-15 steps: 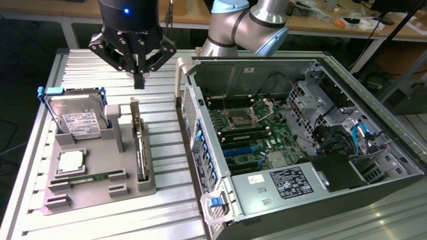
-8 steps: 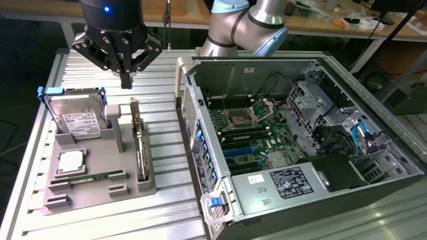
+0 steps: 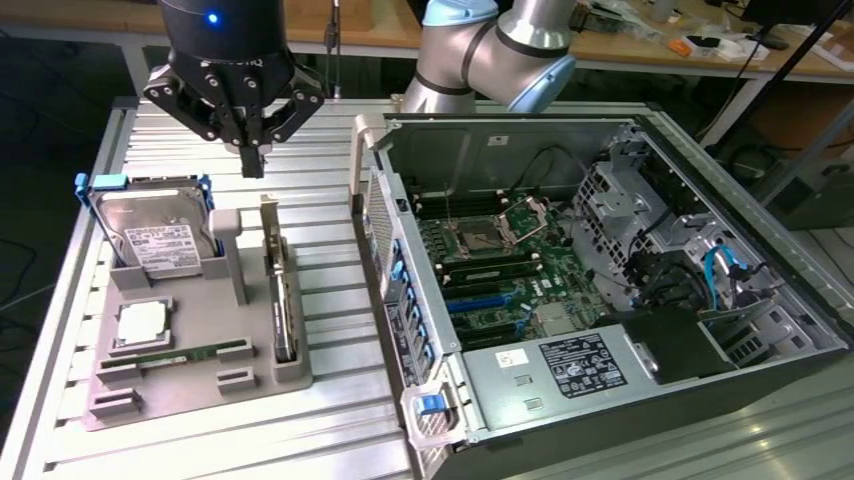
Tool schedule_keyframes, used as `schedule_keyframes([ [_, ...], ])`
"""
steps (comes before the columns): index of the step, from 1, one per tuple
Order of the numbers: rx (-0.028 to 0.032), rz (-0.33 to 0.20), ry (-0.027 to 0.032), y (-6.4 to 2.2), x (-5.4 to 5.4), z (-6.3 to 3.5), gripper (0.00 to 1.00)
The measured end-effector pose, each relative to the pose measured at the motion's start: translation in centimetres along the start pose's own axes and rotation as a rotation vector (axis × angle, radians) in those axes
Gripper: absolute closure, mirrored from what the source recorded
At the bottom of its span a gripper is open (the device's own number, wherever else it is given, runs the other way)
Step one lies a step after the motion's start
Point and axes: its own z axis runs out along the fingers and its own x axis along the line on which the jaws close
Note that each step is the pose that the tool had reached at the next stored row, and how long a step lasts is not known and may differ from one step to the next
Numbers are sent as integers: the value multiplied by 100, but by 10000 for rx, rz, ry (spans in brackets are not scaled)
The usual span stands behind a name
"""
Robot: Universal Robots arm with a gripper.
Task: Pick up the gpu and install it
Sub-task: 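Pick up the gpu and move the gpu toward the slot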
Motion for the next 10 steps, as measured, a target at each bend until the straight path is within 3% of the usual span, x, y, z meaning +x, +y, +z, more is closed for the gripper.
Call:
schedule_keyframes([
  [6, 0, 0, 0, 0, 0, 0, 89],
  [8, 0, 0, 0, 0, 0, 0, 83],
  [10, 0, 0, 0, 0, 0, 0, 71],
])
